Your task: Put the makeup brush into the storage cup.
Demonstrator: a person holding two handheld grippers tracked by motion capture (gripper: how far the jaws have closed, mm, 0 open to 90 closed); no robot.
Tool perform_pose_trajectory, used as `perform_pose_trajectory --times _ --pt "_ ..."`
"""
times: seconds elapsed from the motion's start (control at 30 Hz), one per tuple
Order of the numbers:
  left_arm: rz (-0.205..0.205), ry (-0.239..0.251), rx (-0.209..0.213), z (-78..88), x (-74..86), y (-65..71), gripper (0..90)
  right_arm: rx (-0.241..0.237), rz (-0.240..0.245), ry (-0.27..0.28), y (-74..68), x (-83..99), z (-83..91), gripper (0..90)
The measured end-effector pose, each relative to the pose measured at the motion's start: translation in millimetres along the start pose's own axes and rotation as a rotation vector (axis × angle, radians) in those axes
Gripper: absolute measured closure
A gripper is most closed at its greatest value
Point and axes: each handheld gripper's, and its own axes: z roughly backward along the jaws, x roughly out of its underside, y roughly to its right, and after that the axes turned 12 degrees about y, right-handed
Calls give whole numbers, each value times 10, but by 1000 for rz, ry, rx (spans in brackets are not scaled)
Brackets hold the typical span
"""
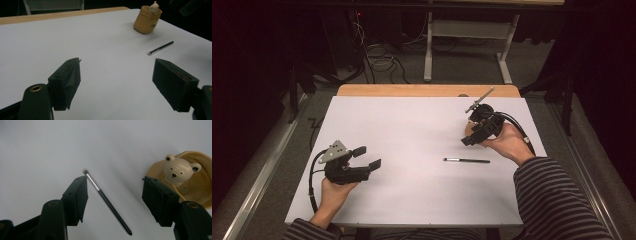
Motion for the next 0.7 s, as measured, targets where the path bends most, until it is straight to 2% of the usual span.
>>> perform_pose_trajectory --times 0.13,0.27,0.4,0.53,0.6,0.7 --pt "-2 0 0 -4 0 11 231 -12 13 -29 -14 -34 13 393" --pt "-3 2 -4 -5 -1 3 231 -17 64 -70 -37 -77 -9 393" --pt "-3 7 -6 10 -4 -1 231 -23 62 -82 -40 -80 -50 393" --pt "-10 2 -1 1 -3 2 231 -23 65 -122 -51 -64 -125 395" --pt "-6 5 0 3 -5 3 231 -29 87 -137 -55 -54 -170 399" --pt "-8 2 1 -3 -5 3 231 -33 86 -147 -59 -53 -190 402"
